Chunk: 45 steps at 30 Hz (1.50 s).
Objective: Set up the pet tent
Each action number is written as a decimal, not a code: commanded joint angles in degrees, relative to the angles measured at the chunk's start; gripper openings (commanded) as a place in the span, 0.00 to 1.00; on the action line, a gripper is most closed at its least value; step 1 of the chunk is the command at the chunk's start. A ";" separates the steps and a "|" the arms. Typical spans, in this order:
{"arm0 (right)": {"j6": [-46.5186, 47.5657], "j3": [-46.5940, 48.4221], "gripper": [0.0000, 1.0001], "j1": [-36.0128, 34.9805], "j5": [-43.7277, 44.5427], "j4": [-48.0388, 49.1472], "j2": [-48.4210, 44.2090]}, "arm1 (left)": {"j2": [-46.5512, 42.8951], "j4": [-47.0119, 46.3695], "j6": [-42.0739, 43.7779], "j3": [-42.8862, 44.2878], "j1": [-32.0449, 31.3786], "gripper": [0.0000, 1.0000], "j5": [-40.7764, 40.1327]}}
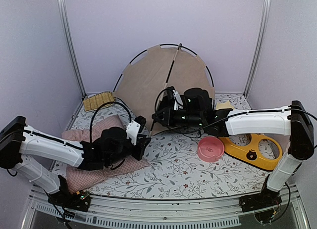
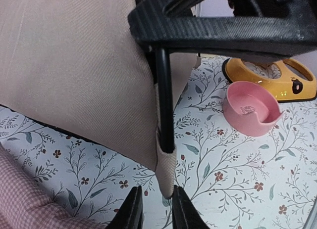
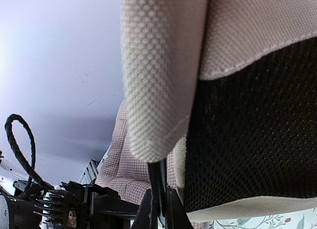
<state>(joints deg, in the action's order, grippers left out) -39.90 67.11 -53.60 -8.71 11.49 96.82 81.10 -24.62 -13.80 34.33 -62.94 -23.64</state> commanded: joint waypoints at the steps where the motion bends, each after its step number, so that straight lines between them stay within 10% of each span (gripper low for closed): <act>1: -0.71 1.33 0.00 0.33 -0.77 0.39 -1.99 | 1.14 -1.73 0.12 2.08 0.94 0.21 -0.50; 9: -0.71 1.25 0.00 0.29 -0.10 0.42 -1.96 | 1.73 -1.71 1.60 2.77 1.01 0.00 1.39; 37: 1.55 0.67 0.00 -1.74 3.43 -2.47 3.00 | -4.39 2.65 2.16 6.28 2.56 0.00 1.13; 45: 6.82 4.39 0.60 -0.70 1.86 -7.16 -2.83 | -7.77 11.42 -8.55 2.45 8.39 0.39 -1.52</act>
<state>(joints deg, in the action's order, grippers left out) -36.51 68.05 -54.76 -6.48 9.02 98.45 76.84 -15.97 -15.92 37.71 -58.06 -22.81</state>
